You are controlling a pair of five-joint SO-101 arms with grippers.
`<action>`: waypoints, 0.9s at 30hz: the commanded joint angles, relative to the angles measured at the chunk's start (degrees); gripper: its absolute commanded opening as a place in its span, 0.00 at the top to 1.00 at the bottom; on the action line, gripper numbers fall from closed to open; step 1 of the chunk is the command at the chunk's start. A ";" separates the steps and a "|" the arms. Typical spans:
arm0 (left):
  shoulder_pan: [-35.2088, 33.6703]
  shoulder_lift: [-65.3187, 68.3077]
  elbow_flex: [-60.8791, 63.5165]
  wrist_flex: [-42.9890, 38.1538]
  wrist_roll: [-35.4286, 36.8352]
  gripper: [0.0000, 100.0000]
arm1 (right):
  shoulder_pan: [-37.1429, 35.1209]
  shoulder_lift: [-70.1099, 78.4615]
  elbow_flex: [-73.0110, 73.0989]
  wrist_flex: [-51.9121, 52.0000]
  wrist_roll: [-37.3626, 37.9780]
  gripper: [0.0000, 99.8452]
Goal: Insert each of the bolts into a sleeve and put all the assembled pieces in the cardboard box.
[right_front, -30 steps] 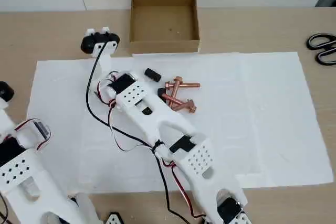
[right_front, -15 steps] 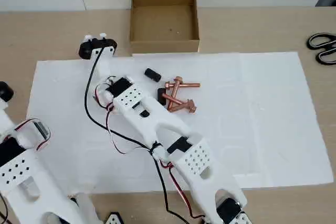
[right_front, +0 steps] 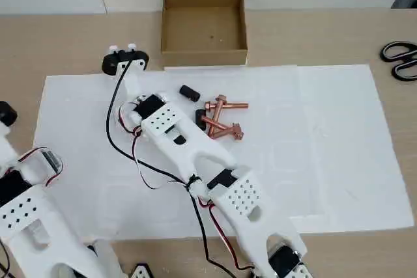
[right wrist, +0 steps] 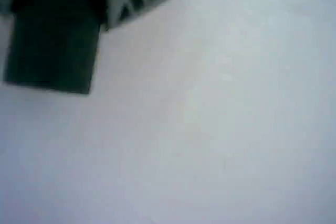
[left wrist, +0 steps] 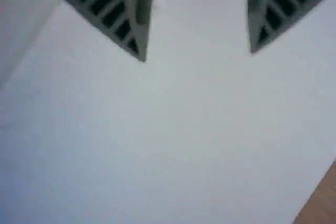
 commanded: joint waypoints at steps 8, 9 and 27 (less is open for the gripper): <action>0.00 -0.44 -0.57 -0.09 -0.35 0.87 | 3.65 -10.07 -11.78 15.60 8.09 1.00; 0.00 -0.44 -0.57 -0.09 -0.35 0.87 | 3.82 -11.47 -12.92 18.15 9.76 1.00; 15.47 -0.09 -0.57 -0.09 -0.09 0.87 | 28.53 -32.04 -11.25 44.88 26.73 1.00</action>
